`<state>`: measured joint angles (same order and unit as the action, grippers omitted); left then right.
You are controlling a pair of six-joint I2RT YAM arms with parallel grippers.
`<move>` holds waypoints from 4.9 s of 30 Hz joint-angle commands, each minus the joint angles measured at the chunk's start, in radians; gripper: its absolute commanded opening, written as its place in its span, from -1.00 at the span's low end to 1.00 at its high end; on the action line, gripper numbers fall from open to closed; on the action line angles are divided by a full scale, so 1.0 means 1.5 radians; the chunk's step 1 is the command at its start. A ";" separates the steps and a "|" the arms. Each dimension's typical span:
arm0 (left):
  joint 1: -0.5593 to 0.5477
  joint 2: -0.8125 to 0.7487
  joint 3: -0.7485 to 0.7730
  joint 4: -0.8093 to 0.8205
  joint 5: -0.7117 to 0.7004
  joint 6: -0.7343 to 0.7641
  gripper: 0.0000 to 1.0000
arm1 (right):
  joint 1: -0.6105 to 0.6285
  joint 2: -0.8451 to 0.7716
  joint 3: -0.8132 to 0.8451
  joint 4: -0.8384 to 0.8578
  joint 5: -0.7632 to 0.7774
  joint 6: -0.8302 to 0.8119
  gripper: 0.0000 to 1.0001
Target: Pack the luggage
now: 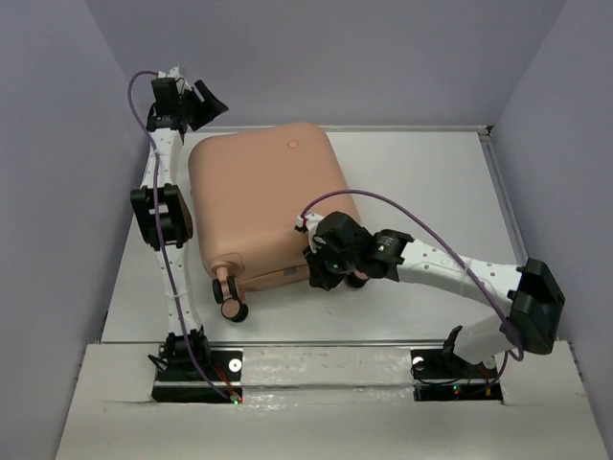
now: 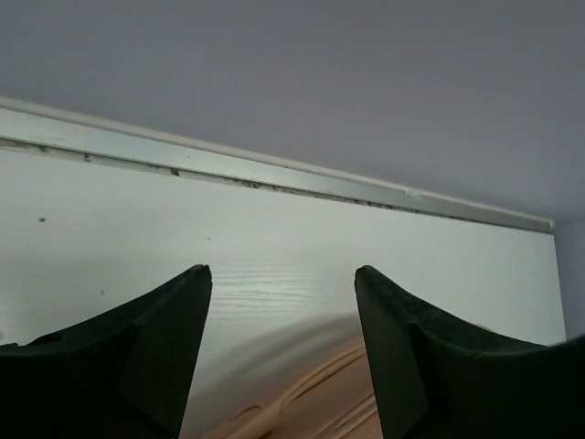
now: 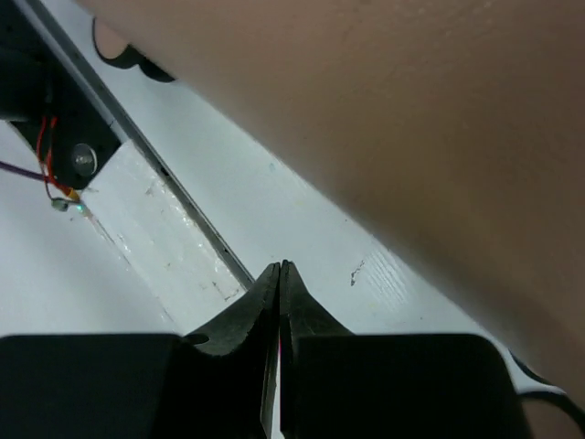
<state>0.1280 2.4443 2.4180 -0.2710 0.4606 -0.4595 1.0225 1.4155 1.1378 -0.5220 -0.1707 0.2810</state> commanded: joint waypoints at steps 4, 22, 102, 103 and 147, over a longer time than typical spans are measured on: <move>-0.068 0.069 0.046 0.046 0.244 0.110 0.42 | 0.001 0.073 0.048 0.010 0.154 0.002 -0.86; -0.151 -0.343 -0.775 0.165 0.155 0.103 -0.23 | -0.276 0.136 0.100 0.170 0.034 -0.031 -0.86; -0.164 -0.866 -0.841 0.133 -0.314 -0.077 0.81 | -0.558 -0.144 -0.067 0.199 -0.003 0.134 0.75; -0.152 -0.788 -0.774 0.139 -0.264 -0.071 0.83 | -0.594 -0.142 -0.081 0.221 -0.031 0.163 0.73; -0.152 -1.119 -1.168 0.119 -0.097 -0.098 -0.10 | -0.612 -0.195 -0.353 0.446 -0.231 0.095 -0.86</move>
<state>0.0265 0.9108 0.9047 0.0120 0.2623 -0.6056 0.1040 1.1320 0.6792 0.0277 -0.4828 0.4850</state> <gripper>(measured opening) 0.564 0.072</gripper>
